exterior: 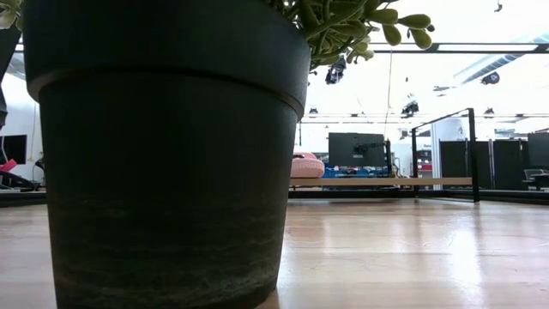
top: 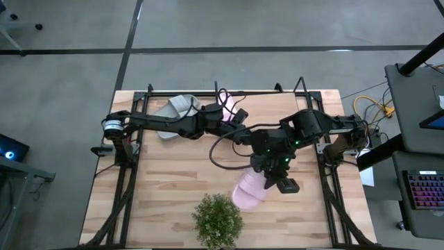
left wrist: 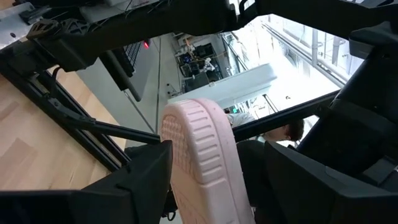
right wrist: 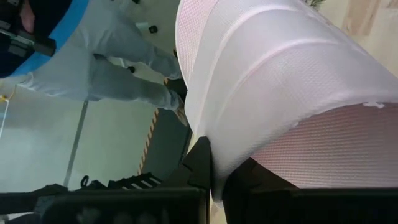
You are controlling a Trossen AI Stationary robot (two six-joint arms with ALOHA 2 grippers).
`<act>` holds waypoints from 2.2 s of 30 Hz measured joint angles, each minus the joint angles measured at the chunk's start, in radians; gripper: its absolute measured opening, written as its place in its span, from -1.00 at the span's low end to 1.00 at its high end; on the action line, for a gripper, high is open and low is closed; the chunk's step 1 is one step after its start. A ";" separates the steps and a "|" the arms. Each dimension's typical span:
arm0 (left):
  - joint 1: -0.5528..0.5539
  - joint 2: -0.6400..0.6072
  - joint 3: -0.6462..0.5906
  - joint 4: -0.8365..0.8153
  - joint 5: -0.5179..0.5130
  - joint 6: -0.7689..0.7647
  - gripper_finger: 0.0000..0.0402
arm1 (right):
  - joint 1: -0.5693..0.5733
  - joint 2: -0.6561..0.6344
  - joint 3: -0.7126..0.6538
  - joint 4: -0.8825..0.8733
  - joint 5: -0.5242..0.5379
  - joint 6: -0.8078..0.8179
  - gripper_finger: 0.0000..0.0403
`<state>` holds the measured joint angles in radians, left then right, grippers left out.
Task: Pick and place slides into the shelf
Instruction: Put the pink slipper on the shelf
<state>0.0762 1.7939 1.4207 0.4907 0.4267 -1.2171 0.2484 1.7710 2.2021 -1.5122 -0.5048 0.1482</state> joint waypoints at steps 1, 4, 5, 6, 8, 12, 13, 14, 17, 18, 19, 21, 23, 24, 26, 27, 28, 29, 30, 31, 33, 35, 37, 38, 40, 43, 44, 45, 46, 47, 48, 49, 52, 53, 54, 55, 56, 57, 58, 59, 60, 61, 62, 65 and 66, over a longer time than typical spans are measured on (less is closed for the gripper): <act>0.000 0.000 -0.001 0.001 0.000 0.000 0.18 | 0.000 0.000 0.000 0.000 0.000 -0.001 -0.96; 0.000 0.000 -0.002 0.001 0.000 -0.003 0.18 | 0.000 0.000 0.000 -0.003 0.000 -0.004 -0.96; -0.001 0.000 -0.002 0.001 0.000 -0.005 0.18 | 0.000 0.000 0.000 -0.003 0.000 -0.004 -0.96; -0.001 0.000 -0.002 0.001 -0.001 -0.006 0.18 | 0.000 0.000 0.000 -0.003 0.000 -0.005 -0.96; -0.001 0.000 -0.002 0.001 -0.005 -0.006 0.18 | 0.000 0.000 0.000 -0.006 0.001 -0.007 -0.96; -0.001 0.000 -0.002 -0.001 -0.013 -0.006 0.18 | 0.000 0.000 0.000 -0.024 0.007 -0.021 -0.96; -0.001 0.002 -0.002 0.000 -0.014 -0.006 0.18 | 0.000 0.000 0.000 -0.025 0.008 -0.021 -0.96; -0.001 0.009 -0.002 0.012 -0.013 -0.007 0.18 | 0.000 0.000 0.000 -0.025 0.008 -0.019 -0.96; -0.001 0.019 -0.002 0.024 -0.012 -0.024 0.18 | 0.000 0.006 0.000 -0.039 0.007 -0.018 -0.96; -0.001 0.023 -0.002 0.025 -0.012 -0.028 0.18 | 0.000 0.008 0.000 -0.045 0.008 -0.018 -0.96; -0.002 0.029 -0.002 0.035 -0.011 -0.033 0.18 | 0.000 0.011 0.000 -0.050 0.007 -0.018 -0.96; -0.002 0.037 -0.004 0.052 -0.002 -0.035 0.18 | 0.000 0.013 -0.001 -0.057 0.001 -0.020 -0.96; -0.002 0.044 -0.004 0.070 0.003 -0.044 0.18 | 0.000 0.013 -0.001 -0.055 0.001 -0.023 -0.96; -0.003 0.046 -0.004 0.078 0.004 -0.054 0.18 | 0.000 0.013 -0.001 -0.055 0.000 -0.022 -0.96; -0.003 0.047 -0.004 0.078 0.004 -0.059 0.18 | 0.000 0.013 -0.001 -0.056 0.001 -0.019 -0.96; -0.003 0.047 -0.003 0.077 0.006 -0.055 0.18 | 0.000 0.013 -0.001 -0.055 0.001 -0.019 -0.96; -0.002 0.047 -0.003 0.078 0.006 -0.051 0.18 | 0.000 0.013 -0.001 -0.055 0.001 -0.018 -0.96; -0.002 0.047 -0.003 0.078 0.006 -0.048 0.18 | 0.000 0.013 -0.001 -0.055 0.001 -0.018 -0.96; -0.003 0.047 -0.003 0.078 0.005 -0.045 0.18 | 0.000 0.013 -0.001 -0.054 0.003 -0.018 -0.96; -0.003 0.047 -0.002 0.077 0.005 -0.044 0.18 | 0.000 0.013 -0.001 -0.054 0.004 -0.018 -0.96; -0.002 0.047 0.000 0.077 0.004 -0.042 0.18 | -0.004 0.013 -0.001 -0.056 0.004 -0.018 -0.96; -0.002 0.047 0.002 0.077 0.001 -0.040 0.18 | -0.006 0.013 -0.001 -0.055 0.005 -0.017 -0.96; -0.002 0.047 0.003 0.078 -0.005 -0.035 0.18 | -0.009 0.013 -0.001 -0.055 0.006 -0.016 -0.96; -0.002 0.047 0.003 0.078 -0.006 -0.035 0.18 | -0.009 0.013 -0.001 -0.055 0.007 -0.015 -0.96; -0.002 0.047 0.003 0.078 -0.004 -0.034 0.17 | -0.009 0.013 -0.001 -0.056 0.005 -0.015 -0.96; -0.002 0.046 0.004 0.087 0.002 -0.034 0.08 | -0.009 0.015 -0.001 -0.056 0.000 -0.016 -0.96; -0.002 0.046 0.004 0.090 0.002 -0.034 0.02 | -0.009 0.015 -0.001 -0.056 0.000 -0.016 -0.96; -0.002 0.046 0.004 0.097 0.004 -0.034 -0.06 | -0.009 0.016 -0.001 -0.057 0.000 -0.015 -0.96; -0.002 0.046 0.004 0.104 0.005 -0.034 -0.15 | -0.009 0.016 -0.001 -0.056 0.000 -0.016 -0.96; -0.002 0.046 0.004 0.105 0.005 -0.034 -0.23 | -0.009 0.016 -0.001 -0.054 0.000 -0.016 -0.96; -0.002 0.046 0.004 0.110 0.005 -0.034 -0.33 | -0.010 0.016 0.000 -0.054 0.000 -0.016 -0.96; -0.002 0.046 0.004 0.115 0.003 -0.034 -0.42 | -0.011 0.016 0.000 -0.054 0.000 -0.017 -0.96; -0.001 0.046 0.004 0.120 0.005 -0.033 -0.65 | -0.011 0.016 0.000 -0.055 0.000 -0.016 -0.96; -0.001 0.046 0.006 0.121 0.008 -0.032 -0.70 | -0.011 0.016 0.000 -0.056 0.000 -0.015 -0.96; -0.001 0.046 0.007 0.123 0.009 -0.032 -0.74 | -0.011 0.016 0.000 -0.056 0.000 -0.014 -0.96; -0.001 0.046 0.008 0.124 0.010 -0.032 -0.77 | -0.011 0.016 0.001 -0.055 0.000 -0.014 -0.96; -0.001 0.046 0.008 0.126 0.010 -0.032 -0.79 | -0.011 0.016 0.001 -0.055 0.000 -0.014 -0.96; -0.001 0.046 0.008 0.127 0.010 -0.032 -0.80 | -0.011 0.016 0.001 -0.056 0.000 -0.012 -0.96; -0.001 0.046 0.008 0.127 0.010 -0.032 -0.81 | -0.011 0.016 0.001 -0.056 0.000 -0.010 -0.96; -0.001 0.046 0.008 0.127 0.010 -0.032 -0.81 | -0.011 0.016 0.001 -0.056 0.000 -0.010 -0.96; -0.001 0.046 0.008 0.127 0.010 -0.032 -0.81 | -0.011 0.016 0.001 -0.056 0.000 -0.009 -0.96; -0.001 0.046 0.008 0.126 0.010 -0.032 -0.82 | -0.011 0.016 0.001 -0.056 0.000 -0.007 -0.95; -0.001 0.046 0.008 0.126 0.010 -0.032 -0.82 | -0.011 0.016 0.001 -0.056 0.000 -0.006 -0.95; -0.001 0.046 0.008 0.126 0.011 -0.032 -0.82 | -0.011 0.016 0.001 -0.056 0.000 -0.002 -0.89; -0.001 0.046 0.008 0.126 0.011 -0.030 -0.82 | -0.011 0.016 0.001 -0.056 -0.001 -0.002 -0.87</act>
<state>0.0750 1.8400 1.4292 0.6167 0.4374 -1.2476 0.2371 1.7870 2.2028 -1.5681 -0.5056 0.1467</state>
